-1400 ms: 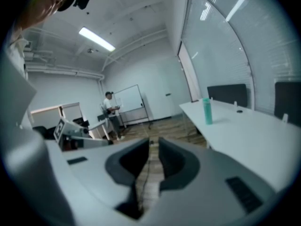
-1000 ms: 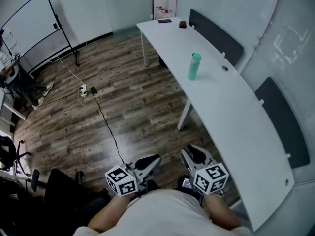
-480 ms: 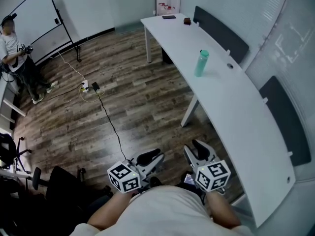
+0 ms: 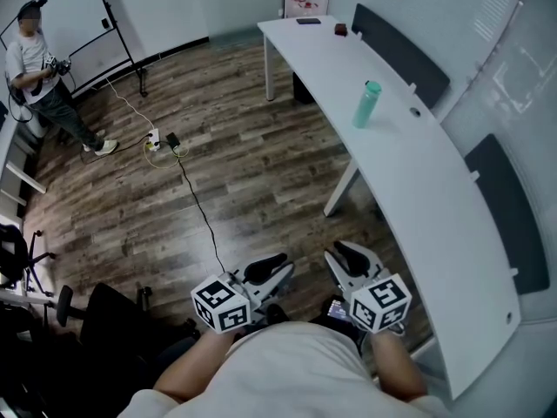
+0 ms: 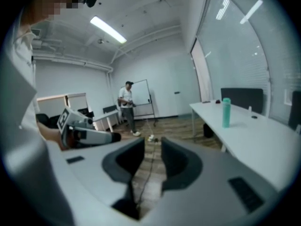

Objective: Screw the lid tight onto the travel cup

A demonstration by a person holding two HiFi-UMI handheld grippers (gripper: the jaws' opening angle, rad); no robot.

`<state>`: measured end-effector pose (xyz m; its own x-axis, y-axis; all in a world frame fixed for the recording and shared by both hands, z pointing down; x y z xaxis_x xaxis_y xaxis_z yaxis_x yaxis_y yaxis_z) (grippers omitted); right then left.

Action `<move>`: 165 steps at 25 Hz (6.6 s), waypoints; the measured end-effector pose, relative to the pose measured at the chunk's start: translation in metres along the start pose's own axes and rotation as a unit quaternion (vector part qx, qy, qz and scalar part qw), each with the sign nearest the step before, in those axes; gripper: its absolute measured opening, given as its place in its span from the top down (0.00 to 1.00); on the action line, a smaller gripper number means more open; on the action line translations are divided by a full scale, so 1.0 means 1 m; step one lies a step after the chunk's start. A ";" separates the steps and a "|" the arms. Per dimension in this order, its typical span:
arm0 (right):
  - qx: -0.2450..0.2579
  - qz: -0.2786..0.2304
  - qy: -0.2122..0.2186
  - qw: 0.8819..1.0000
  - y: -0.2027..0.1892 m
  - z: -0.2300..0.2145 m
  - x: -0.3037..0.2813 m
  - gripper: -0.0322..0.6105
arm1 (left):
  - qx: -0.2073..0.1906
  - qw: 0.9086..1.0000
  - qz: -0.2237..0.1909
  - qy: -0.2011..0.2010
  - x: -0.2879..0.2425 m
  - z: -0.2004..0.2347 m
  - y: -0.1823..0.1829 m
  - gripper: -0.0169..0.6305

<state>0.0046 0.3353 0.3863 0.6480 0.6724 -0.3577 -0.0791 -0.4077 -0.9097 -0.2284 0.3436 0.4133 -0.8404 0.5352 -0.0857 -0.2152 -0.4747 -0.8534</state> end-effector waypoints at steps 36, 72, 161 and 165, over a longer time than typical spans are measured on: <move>-0.051 -0.029 -0.072 0.996 0.032 -0.143 -0.037 0.76 | -0.017 1.000 0.017 -0.001 -0.121 0.062 0.045 0.80; -0.117 -0.041 -0.151 0.981 0.067 -0.282 -0.104 0.76 | -0.055 0.991 0.088 -0.081 -0.300 0.185 0.118 0.75; 0.035 0.125 -0.165 0.978 0.169 -0.504 -0.283 0.48 | -0.268 0.891 0.267 -0.252 -0.619 0.342 0.151 0.50; 0.016 0.127 -0.205 0.970 0.168 -0.501 -0.285 0.48 | -0.259 0.911 0.246 -0.204 -0.616 0.338 0.145 0.51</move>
<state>0.1859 -0.2346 0.4412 0.2486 0.7454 -0.6185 -0.2238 -0.5770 -0.7854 0.0902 -0.2915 0.5160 -0.9094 -0.0087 -0.4159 0.4131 -0.1360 -0.9005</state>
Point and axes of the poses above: the fingertips, and each gripper's own axes: x backward along the fingers, z to its left, y out of its top, the point moved 10 cm from there along x, backward along the fingers, and after that the axes turned 1 degree about y, right-handed, at the moved point
